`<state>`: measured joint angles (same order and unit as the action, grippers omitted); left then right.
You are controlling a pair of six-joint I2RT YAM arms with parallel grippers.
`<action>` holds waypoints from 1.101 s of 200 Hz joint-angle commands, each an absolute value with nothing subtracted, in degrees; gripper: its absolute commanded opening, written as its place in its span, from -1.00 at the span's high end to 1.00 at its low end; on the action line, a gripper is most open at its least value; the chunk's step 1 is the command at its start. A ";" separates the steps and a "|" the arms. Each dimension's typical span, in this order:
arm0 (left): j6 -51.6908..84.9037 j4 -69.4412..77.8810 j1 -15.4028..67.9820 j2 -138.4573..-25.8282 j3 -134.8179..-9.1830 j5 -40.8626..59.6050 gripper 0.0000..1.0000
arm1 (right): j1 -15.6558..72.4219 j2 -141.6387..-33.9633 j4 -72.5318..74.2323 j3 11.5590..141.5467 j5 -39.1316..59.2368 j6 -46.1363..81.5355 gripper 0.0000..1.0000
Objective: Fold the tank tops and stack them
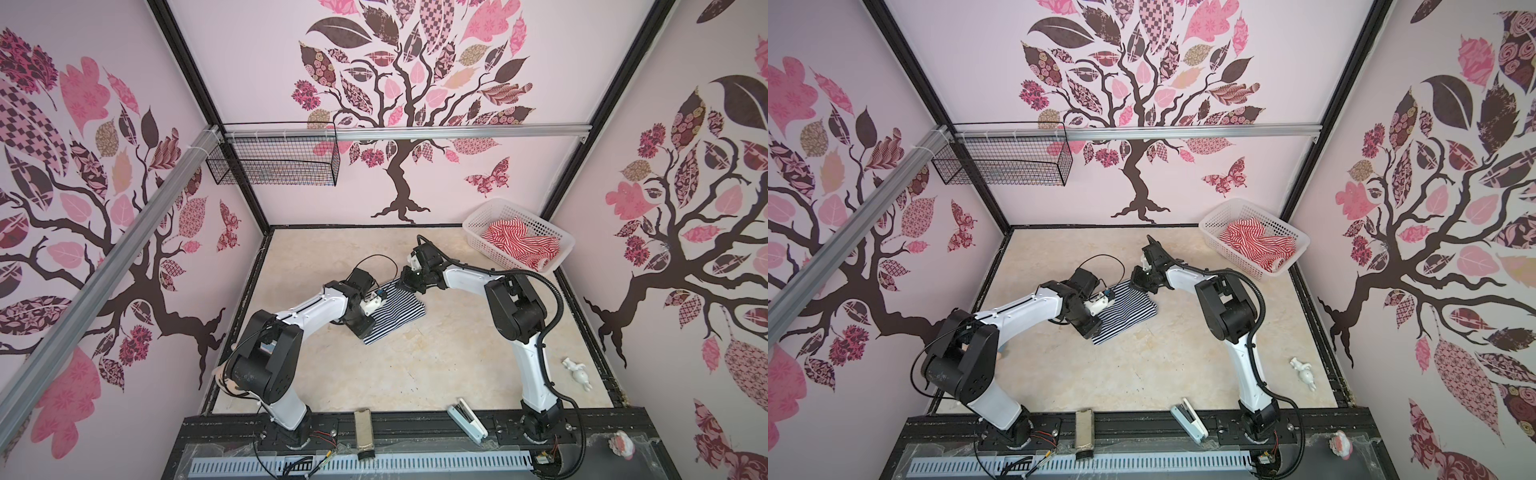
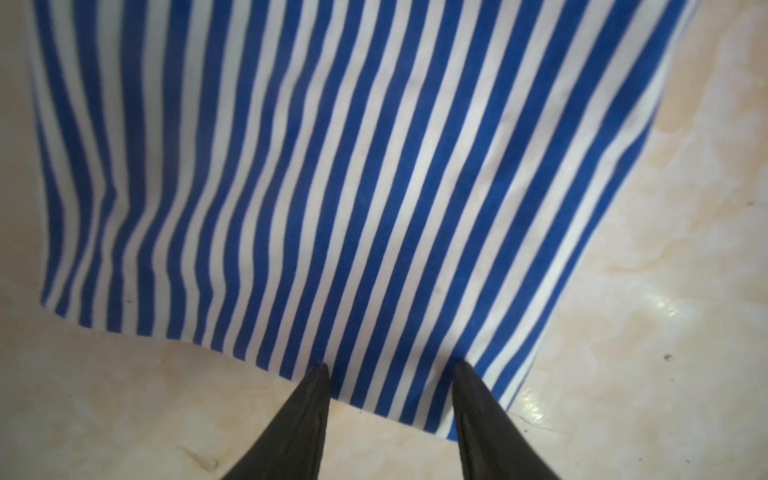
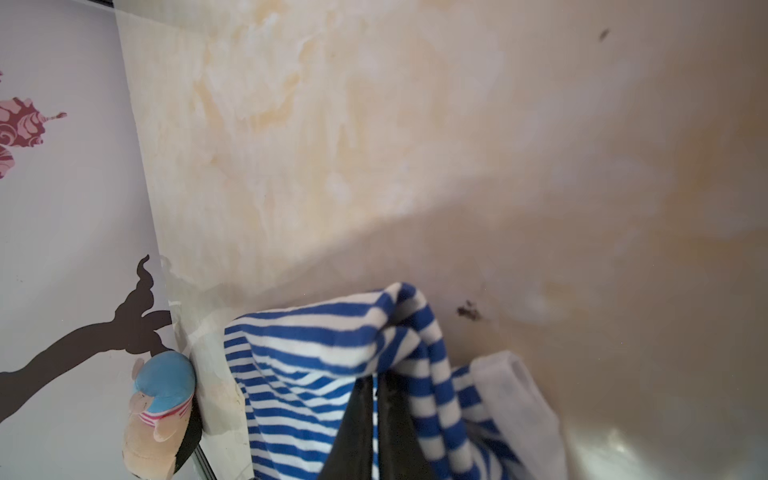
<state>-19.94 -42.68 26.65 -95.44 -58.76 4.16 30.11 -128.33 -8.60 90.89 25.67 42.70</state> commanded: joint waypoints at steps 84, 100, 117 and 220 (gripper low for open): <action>-23.39 -39.10 18.94 -100.67 -59.96 -11.29 -0.03 | 31.46 -115.11 -9.53 80.99 21.88 42.30 0.52; -23.50 -40.23 15.97 -100.62 -62.37 -9.49 -0.02 | 33.13 -109.79 -9.02 76.29 20.66 42.36 0.38; -23.06 -41.16 15.06 -99.36 -63.96 -7.88 -0.02 | 34.95 -106.40 -8.35 72.68 20.32 42.70 0.36; -19.19 -43.02 24.52 -94.00 -64.42 6.89 -0.05 | 41.45 -103.18 0.92 59.53 21.23 49.04 0.38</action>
